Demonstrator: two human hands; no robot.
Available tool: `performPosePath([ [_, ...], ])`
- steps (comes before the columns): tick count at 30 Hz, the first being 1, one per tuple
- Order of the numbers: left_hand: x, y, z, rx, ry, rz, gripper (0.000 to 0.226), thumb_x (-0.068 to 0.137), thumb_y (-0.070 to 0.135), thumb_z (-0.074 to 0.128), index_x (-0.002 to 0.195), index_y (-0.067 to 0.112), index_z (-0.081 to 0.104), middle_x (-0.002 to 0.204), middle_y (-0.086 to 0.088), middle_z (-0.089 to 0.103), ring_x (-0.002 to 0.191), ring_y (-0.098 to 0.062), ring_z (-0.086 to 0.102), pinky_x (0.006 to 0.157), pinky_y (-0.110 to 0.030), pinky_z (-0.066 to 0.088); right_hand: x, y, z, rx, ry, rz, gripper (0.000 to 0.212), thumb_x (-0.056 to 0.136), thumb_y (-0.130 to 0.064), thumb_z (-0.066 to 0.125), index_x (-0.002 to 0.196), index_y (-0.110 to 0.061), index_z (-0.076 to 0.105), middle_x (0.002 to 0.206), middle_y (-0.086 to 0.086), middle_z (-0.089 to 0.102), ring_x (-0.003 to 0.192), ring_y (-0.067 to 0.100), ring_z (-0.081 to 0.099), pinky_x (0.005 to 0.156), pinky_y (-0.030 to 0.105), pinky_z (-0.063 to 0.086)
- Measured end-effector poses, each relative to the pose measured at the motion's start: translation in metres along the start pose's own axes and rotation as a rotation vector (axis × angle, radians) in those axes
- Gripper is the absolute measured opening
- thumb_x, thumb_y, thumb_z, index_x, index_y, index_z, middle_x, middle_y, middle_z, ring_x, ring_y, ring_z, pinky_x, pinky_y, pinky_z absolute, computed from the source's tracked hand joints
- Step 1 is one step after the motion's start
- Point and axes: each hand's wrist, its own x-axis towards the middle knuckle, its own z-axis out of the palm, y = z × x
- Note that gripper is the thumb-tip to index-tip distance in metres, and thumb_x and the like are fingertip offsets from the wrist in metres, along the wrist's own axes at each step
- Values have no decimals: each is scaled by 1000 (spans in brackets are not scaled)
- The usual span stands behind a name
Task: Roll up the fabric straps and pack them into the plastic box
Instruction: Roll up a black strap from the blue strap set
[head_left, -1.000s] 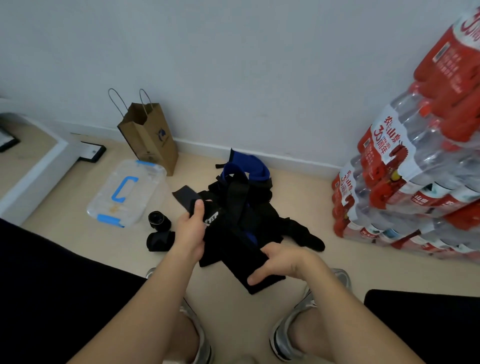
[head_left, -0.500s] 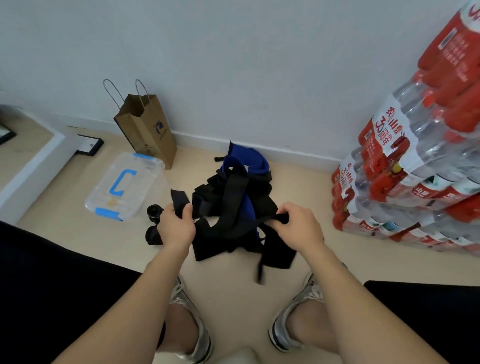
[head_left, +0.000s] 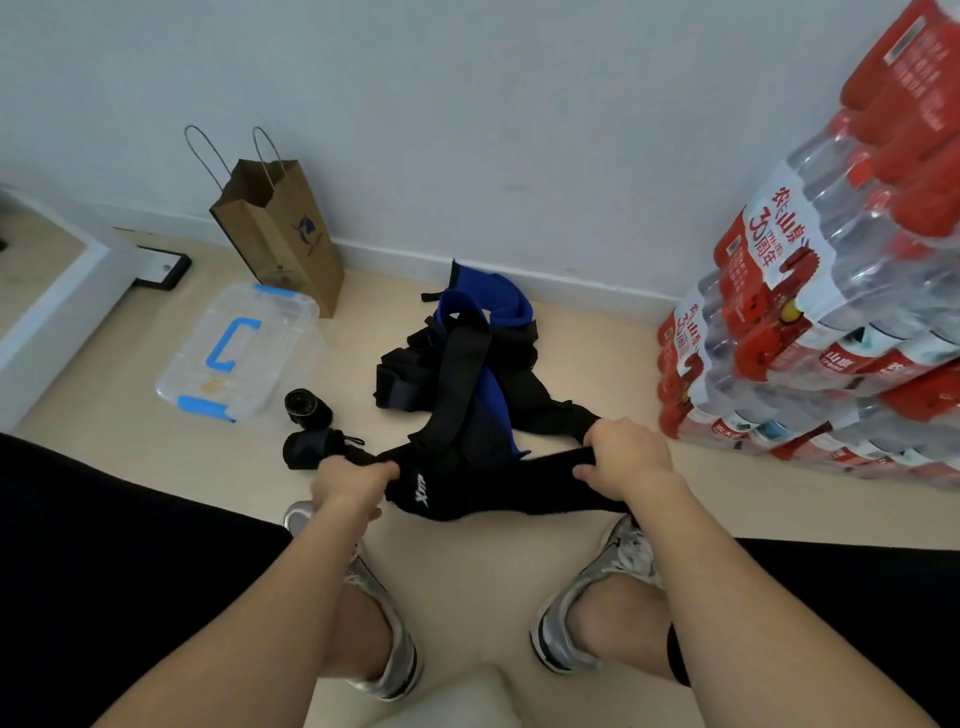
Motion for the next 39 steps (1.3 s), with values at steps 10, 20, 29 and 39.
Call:
performPosePath([
  [10, 6, -34, 37, 895, -235, 385, 32, 95, 2, 65, 123, 16, 70, 131, -14, 62, 115, -32, 68, 99, -41, 59, 4, -20, 50, -376, -136, -7, 35, 93, -15, 66, 126, -27, 68, 131, 6, 62, 130, 30, 50, 116, 50, 30],
  [20, 48, -28, 68, 958, -135, 549, 92, 94, 18, 74, 164, 14, 14, 161, -11, 24, 125, -43, 55, 92, -49, 53, 25, -86, 67, -35, 106, -404, 48, 96, -18, 62, 140, -20, 45, 124, 10, 57, 104, 36, 66, 79, 43, 45],
  [29, 74, -12, 62, 628, -17, 576, 41, 95, 43, 54, 109, 10, 72, 101, -16, 71, 100, -40, 62, 85, -45, 52, 70, -91, 64, 183, -130, -226, 83, 101, -23, 59, 171, -18, 15, 155, 20, 46, 131, 43, 59, 102, 49, 51],
  [39, 54, 105, 33, -188, -634, 256, 45, 104, 65, 51, 131, 34, 68, 116, 7, 82, 103, -15, 80, 81, -48, 68, 87, -82, 32, 609, -201, -260, 112, 68, -39, 97, 161, -47, 34, 160, 3, 37, 146, 28, 38, 120, 52, 40],
])
